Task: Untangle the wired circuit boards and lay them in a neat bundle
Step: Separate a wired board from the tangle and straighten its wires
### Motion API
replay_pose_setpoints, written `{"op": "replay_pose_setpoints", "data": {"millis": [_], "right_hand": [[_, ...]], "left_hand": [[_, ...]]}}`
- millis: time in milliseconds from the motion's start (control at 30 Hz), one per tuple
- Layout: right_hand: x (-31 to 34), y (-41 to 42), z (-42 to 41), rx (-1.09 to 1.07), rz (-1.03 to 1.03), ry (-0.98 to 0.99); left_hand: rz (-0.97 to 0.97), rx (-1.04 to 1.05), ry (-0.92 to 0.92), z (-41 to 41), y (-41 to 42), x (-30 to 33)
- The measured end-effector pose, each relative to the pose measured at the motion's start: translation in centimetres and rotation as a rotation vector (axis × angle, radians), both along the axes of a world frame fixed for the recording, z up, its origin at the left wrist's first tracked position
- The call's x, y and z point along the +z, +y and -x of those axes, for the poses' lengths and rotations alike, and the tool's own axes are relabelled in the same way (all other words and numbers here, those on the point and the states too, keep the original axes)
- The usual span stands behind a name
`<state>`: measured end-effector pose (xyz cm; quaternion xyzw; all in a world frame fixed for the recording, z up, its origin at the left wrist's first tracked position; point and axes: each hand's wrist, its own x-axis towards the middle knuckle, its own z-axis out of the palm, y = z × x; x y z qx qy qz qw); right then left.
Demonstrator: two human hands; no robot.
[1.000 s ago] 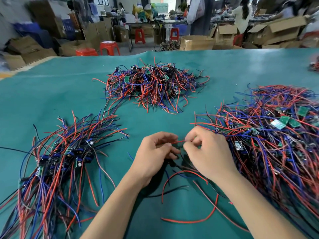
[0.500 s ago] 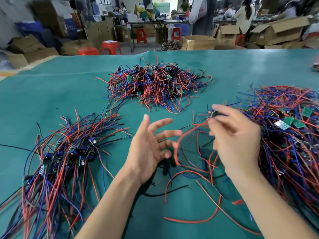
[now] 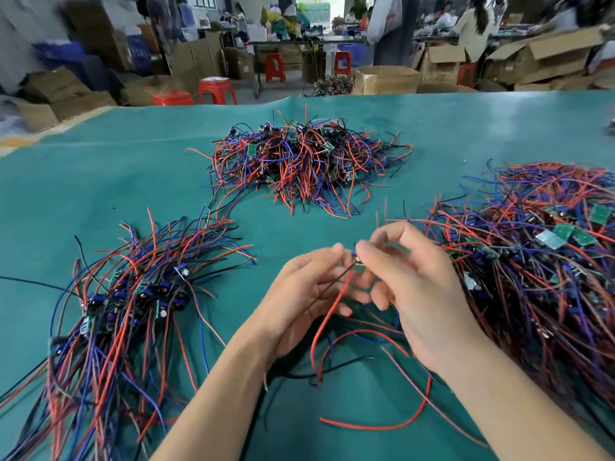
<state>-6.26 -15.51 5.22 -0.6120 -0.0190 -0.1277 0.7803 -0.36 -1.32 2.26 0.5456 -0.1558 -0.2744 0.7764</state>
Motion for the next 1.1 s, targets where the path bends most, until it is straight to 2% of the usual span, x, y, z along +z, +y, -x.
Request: {"op": "replay_pose_setpoints", "data": {"millis": [67, 333, 467, 533, 767, 933, 1100], "right_hand": [[-0.4, -0.2, -0.1, -0.002, 0.071, -0.038], [-1.3, -1.1, -1.0, -0.153, 0.452, 0.021], [-1.6, -1.6, -1.3, -0.138, 0.275, 0.050], [-1.8, -1.8, -1.3, -0.178, 0.260, 0.032], [-1.9, -3.4, -2.0, -0.415, 0.513, -0.010], [-1.2, -4.6, -2.2, -0.482, 0.249, 0.046], [-1.1, -3.7, -2.0, -0.460, 0.180, 0.114]], "left_hand": [[-0.019, -0.018, -0.021, 0.0, 0.0, -0.1], [-0.039, 0.020, -0.144, 0.2, -0.2, -0.6], [-0.086, 0.028, -0.183, 0.4, -0.2, -0.7], [-0.120, 0.022, -0.196, 0.4, -0.2, -0.8], [-0.229, -0.043, -0.272, 0.2, -0.2, -1.1], [-0.244, -0.104, -0.298, 0.2, -0.1, -1.1], [-0.199, -0.033, -0.277, 0.1, -0.2, -1.3]]}}
